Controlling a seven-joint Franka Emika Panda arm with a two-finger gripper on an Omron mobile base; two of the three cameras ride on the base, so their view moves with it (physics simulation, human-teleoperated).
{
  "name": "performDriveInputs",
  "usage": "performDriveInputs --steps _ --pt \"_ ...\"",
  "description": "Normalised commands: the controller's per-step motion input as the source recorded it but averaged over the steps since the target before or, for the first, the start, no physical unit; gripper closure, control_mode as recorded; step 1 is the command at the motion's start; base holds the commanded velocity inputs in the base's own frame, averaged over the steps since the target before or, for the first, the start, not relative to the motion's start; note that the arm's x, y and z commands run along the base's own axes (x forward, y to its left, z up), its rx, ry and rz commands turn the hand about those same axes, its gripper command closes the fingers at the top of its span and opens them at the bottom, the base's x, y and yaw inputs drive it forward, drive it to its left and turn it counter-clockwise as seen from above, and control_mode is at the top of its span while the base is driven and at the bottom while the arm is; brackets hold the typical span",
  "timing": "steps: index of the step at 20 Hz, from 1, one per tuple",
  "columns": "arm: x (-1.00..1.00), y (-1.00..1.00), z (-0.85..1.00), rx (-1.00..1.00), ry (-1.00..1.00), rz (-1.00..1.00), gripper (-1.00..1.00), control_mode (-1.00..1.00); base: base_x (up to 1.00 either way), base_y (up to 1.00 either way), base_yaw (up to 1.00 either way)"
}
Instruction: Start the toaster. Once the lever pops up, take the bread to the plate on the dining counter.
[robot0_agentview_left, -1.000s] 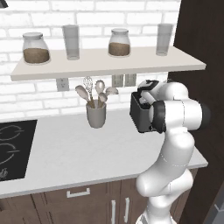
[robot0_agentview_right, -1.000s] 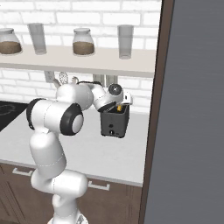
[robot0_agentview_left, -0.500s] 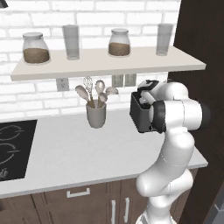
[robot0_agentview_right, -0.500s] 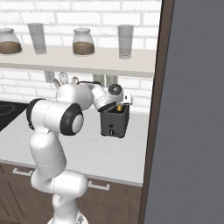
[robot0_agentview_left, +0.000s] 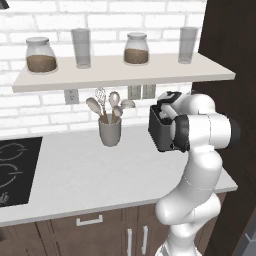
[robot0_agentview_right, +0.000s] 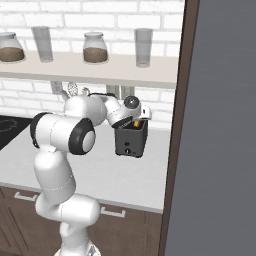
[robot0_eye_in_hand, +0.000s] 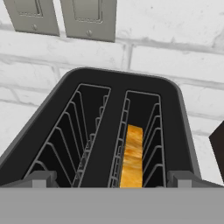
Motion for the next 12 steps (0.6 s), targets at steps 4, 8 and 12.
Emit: performDriveInputs --steps 4,8,12 --pt "-0.08 0.00 0.03 0.00 -0.04 0.00 -1.00 -1.00 0.00 0.00 0.00" --pt "-0.01 0.00 0.07 0.00 -0.04 0.00 -1.00 -1.00 0.00 0.00 0.00" --pt "0.00 0.00 0.14 0.00 -0.04 0.00 -1.00 -1.00 0.00 0.00 0.00"
